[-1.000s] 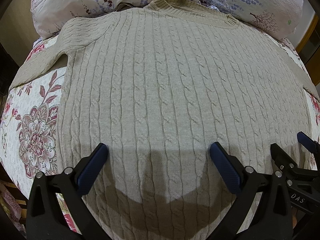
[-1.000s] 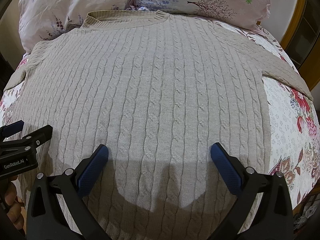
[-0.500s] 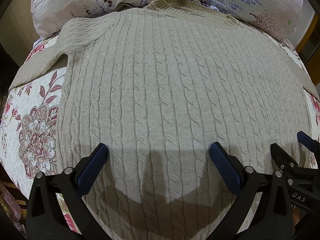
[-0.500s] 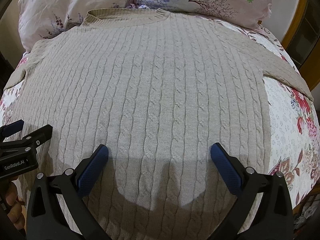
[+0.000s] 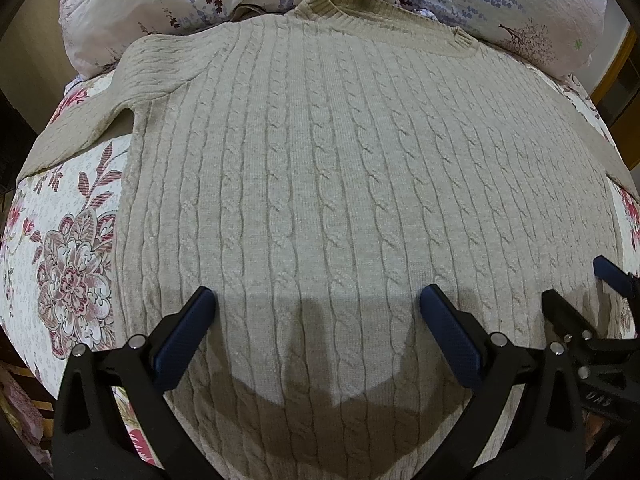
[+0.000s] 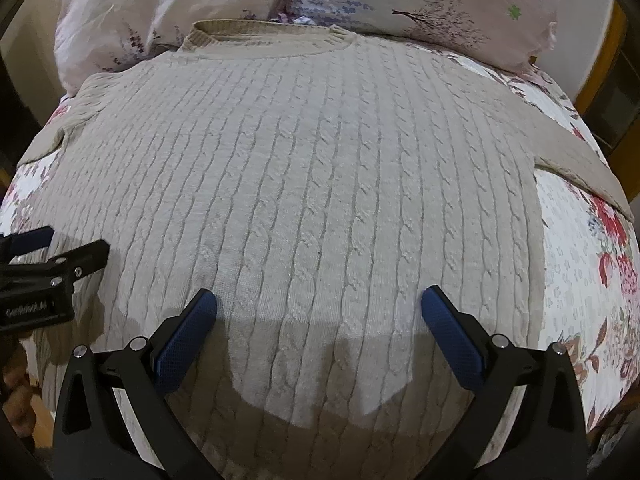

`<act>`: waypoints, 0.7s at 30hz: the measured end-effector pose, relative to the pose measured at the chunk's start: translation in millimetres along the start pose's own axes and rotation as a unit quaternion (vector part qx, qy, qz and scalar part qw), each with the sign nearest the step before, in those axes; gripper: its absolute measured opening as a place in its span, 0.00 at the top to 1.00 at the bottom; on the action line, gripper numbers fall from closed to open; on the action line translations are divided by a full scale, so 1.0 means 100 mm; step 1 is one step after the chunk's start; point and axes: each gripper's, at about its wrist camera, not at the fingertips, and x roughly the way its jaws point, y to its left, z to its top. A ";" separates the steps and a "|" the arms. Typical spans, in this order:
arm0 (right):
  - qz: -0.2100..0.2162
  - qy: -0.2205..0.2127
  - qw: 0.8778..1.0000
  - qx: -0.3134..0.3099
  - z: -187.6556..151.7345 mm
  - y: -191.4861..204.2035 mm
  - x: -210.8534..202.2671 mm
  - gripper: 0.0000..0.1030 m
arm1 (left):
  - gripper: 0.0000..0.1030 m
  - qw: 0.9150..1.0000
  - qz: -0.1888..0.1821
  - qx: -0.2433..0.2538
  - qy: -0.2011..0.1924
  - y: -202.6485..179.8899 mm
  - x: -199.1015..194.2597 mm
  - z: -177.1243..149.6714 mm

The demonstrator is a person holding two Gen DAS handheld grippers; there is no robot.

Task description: Fold small clothes

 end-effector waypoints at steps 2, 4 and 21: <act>0.003 -0.022 0.999 0.037 0.11 -0.24 -0.09 0.01 | 0.02 1.000 0.000 0.002 -0.001 0.00 0.00 0.01; 0.009 -0.055 0.992 0.111 0.23 -0.75 -0.20 0.01 | 0.02 1.000 -0.001 0.006 -0.008 -0.01 0.01 0.01; 0.024 -0.154 0.789 0.595 -0.09 -4.68 -0.10 0.72 | 0.02 0.986 -0.046 -0.114 -0.110 0.54 -0.30 0.02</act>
